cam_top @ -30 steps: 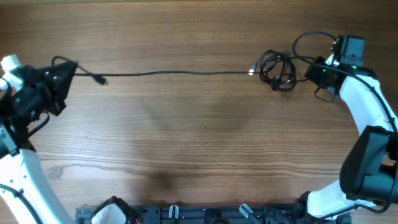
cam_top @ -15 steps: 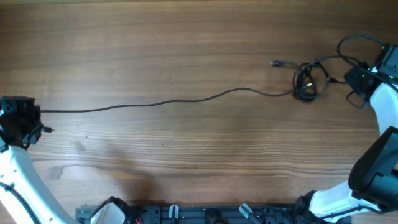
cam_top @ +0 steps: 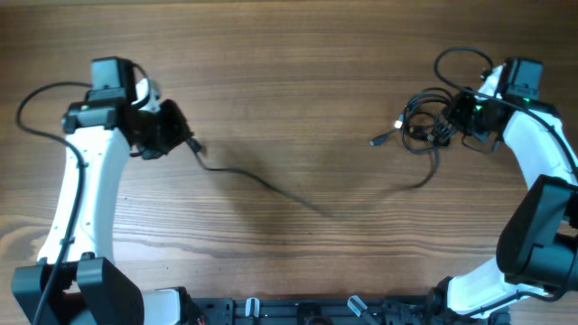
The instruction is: Untangle cables
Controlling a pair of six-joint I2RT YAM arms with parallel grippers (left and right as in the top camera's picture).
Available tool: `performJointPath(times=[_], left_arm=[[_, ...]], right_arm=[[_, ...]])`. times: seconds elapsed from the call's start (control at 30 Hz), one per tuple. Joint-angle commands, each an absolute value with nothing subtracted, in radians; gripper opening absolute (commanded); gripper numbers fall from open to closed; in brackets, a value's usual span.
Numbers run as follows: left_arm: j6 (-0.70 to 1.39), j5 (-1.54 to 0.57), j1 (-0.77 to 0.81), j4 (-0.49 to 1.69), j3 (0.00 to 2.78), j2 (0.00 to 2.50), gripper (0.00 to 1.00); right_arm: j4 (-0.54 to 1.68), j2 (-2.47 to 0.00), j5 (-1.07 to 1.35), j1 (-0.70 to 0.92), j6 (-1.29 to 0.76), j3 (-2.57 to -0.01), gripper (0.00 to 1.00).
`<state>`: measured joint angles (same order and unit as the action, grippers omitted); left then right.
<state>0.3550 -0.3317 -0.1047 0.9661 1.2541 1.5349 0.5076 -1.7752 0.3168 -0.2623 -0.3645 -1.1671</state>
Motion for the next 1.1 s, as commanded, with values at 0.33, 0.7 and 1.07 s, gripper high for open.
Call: performJointPath(times=[0.33,0.7,1.07], left_arm=[[0.211,-0.344,-0.068,0.878,1.261,1.534,0.28],[0.132,-0.351,0.027,0.762,1.164,1.540,1.00],[0.104,-0.332,0.151,0.672,1.163,1.541,0.99]], right_arm=[[0.820,-1.752,0.480,-0.008,-0.106,-1.375,0.84],[0.851,-1.777,0.563,0.157,-0.109,-1.316,0.92],[0.727,-1.650,0.142,0.217,-0.423,-1.356,1.00]])
